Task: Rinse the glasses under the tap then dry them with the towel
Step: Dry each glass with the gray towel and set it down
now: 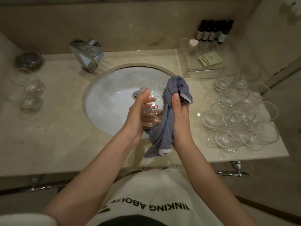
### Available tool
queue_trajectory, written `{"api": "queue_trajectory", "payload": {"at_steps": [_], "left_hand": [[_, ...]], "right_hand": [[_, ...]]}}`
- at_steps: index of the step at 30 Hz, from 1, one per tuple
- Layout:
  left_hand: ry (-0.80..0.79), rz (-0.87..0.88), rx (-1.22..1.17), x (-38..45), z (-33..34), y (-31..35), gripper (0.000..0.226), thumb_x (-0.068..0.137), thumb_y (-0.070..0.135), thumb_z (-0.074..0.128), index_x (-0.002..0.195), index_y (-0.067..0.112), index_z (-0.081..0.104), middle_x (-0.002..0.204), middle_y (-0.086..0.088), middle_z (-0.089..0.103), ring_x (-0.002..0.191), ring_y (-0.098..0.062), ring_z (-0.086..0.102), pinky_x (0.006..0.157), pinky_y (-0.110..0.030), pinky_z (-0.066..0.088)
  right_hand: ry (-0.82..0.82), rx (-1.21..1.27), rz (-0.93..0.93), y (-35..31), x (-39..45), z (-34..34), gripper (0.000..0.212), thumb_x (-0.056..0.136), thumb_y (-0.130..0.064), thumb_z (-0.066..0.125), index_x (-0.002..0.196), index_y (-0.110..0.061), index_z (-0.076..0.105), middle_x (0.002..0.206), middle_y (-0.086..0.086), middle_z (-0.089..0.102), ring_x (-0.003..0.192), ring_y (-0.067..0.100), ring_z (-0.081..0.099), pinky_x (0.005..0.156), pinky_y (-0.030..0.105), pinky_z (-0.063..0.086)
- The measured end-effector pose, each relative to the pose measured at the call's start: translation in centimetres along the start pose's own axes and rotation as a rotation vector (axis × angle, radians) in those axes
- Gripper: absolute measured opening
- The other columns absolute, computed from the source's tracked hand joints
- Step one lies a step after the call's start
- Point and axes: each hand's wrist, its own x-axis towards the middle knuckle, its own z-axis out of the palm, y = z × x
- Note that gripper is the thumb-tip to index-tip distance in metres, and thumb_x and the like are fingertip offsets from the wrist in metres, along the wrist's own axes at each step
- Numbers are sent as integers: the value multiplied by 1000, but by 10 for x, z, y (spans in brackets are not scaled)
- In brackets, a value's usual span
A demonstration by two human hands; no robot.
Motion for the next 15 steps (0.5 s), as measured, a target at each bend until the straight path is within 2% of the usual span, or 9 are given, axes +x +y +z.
{"api": "queue_trajectory", "payload": {"at_steps": [4,5,7,8,9,11,12,13,15], "left_hand": [[81,101,142,-2,-1,-5,67,74,71,59,115,19,53,87,0,74,73,-17,70,55,-25,51],[104,124,173,-2,-2,-4,60,79,69,58,113,20,51,88,0,75,76,-18,71,58,-28,53],[119,164,285,1,-3,-1,50,84,67,56,107,22,55,97,2,72,87,-18,70,76,-38,56],[103,172,345,1,-3,-1,56,79,71,56,108,23,58,102,4,70,91,-17,69,83,-39,55],[85,169,378,-2,-1,0,66,71,75,58,111,22,59,105,4,68,93,-16,69,83,-37,55],[65,163,346,-5,0,-3,80,61,77,69,114,18,62,105,0,69,90,-16,70,73,-29,53],[55,158,295,-6,-1,-4,79,61,74,73,112,15,65,102,-3,72,88,-16,71,69,-27,51],[39,129,237,-9,-2,-4,76,62,72,74,110,13,67,100,-4,73,87,-17,71,69,-27,51],[-11,47,97,-13,-6,-1,77,67,72,68,114,11,67,106,-7,72,92,-20,70,77,-33,55]], "right_hand": [[50,-50,-66,-4,-7,1,19,94,-38,51,113,-33,53,110,-13,63,104,3,62,93,25,48],[58,-61,-85,-5,-8,1,27,93,-39,52,118,-29,51,110,-13,62,103,2,62,93,25,48],[72,-115,-139,-5,-9,0,38,93,-42,54,127,-25,48,112,-12,62,104,0,60,95,24,48],[72,-162,-179,-4,-11,0,41,94,-41,54,130,-24,47,116,-13,60,105,-4,59,95,20,47],[55,-202,-218,-4,-13,0,40,94,-39,54,131,-26,47,118,-14,59,105,-8,58,92,15,46],[1,-236,-268,-6,-17,2,33,96,-29,55,126,-36,45,117,-18,57,104,-13,57,88,10,44],[-17,-235,-276,-6,-18,4,31,96,-26,54,123,-39,44,117,-19,57,103,-14,56,88,9,44],[-26,-214,-264,-7,-18,5,29,97,-25,52,122,-37,44,116,-19,57,103,-13,57,88,10,45],[-18,-115,-153,-9,-16,6,26,99,-30,47,125,-28,46,114,-14,59,99,-8,59,89,15,48]]}}
